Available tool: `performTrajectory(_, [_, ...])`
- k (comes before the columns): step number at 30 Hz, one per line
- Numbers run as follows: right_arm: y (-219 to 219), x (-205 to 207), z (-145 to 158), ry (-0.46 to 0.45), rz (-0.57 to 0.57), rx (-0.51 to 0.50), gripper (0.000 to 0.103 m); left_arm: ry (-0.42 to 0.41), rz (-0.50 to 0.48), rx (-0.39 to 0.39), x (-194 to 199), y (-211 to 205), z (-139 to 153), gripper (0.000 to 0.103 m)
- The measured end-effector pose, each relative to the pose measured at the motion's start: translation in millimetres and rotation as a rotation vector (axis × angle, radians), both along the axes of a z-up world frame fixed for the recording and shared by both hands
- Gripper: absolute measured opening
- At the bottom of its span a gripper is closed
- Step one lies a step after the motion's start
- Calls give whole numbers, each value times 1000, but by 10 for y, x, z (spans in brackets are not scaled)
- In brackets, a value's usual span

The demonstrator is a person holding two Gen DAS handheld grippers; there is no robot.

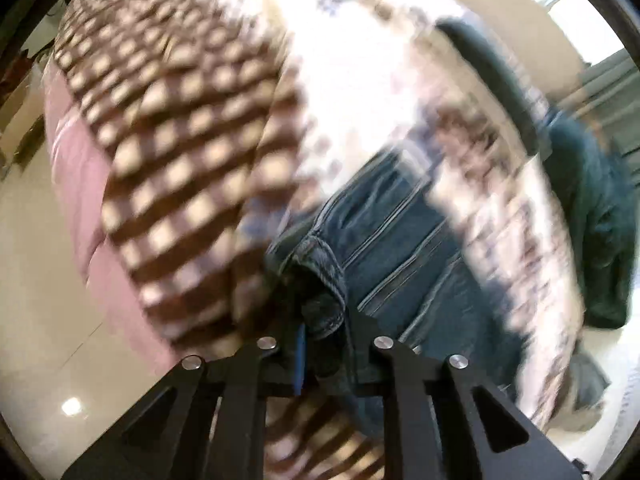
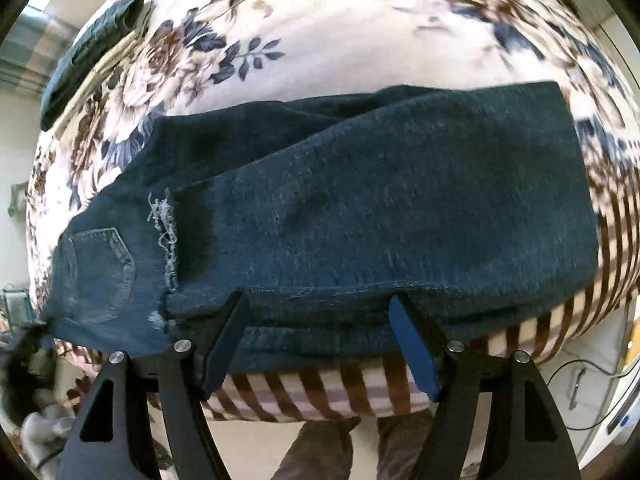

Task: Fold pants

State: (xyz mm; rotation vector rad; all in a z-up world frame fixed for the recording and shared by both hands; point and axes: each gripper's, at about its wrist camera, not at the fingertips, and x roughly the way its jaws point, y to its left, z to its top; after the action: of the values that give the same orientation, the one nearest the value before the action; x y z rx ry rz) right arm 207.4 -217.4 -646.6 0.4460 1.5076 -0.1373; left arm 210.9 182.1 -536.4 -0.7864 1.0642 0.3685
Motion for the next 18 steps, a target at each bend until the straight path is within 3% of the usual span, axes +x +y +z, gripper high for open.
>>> performTrajectory(2, [51,57,-56,17,19,-14,75,-122,-86,58,98,-188,351,11])
performTrajectory(5, [72,68,-107,35,27,-24,75,-230,-143,41,158,-247,609,11])
performTrajectory(7, [99,79,-93,40,36,-29,75,-203,-122,32,204,-149,471,11])
performTrajectory(10, [121,94,-74,48,30,-21,75,-32,-75,-34,167,147,-136,12])
performTrajectory(11, [136,110,-82,49,27,-17,75,6,-49,-81,108,225,-276,14])
performTrajectory(12, [129,106,-86,50,24,-13,75,12,-6,-179,8,351,-422,17])
performTrajectory(14, [106,89,-110,54,14,-4,75,-32,62,-317,-153,474,-454,20])
performTrajectory(15, [97,82,-123,56,9,-1,75,-55,98,-371,-226,506,-415,28])
performTrajectory(16, [83,70,-135,56,2,2,75,-58,111,-387,-268,502,-373,48])
performTrajectory(18, [80,68,-156,56,-9,4,75,-51,124,-395,-350,453,-284,76])
